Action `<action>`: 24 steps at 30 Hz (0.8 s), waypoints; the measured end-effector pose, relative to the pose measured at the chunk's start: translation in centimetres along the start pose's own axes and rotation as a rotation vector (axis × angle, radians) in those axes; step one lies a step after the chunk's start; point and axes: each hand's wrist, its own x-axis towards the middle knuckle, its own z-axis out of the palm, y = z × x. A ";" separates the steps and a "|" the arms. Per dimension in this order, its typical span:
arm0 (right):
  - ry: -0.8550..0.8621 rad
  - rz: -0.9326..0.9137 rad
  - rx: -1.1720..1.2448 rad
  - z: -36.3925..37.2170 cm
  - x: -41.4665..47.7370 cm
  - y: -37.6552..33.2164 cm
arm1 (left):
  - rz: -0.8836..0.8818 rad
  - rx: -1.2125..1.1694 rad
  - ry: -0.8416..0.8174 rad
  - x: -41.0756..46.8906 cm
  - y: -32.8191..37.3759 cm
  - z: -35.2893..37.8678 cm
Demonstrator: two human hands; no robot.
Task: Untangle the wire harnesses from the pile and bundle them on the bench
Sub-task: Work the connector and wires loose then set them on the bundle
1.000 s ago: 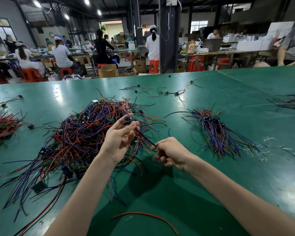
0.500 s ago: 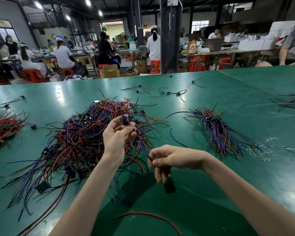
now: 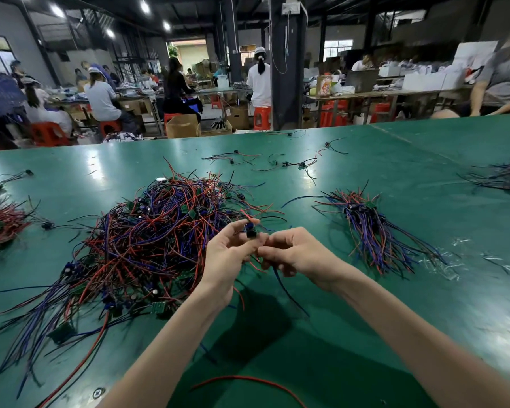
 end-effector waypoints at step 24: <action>0.641 0.562 -0.311 -18.9 4.4 1.1 | -0.290 -0.151 -0.210 1.0 0.9 -1.3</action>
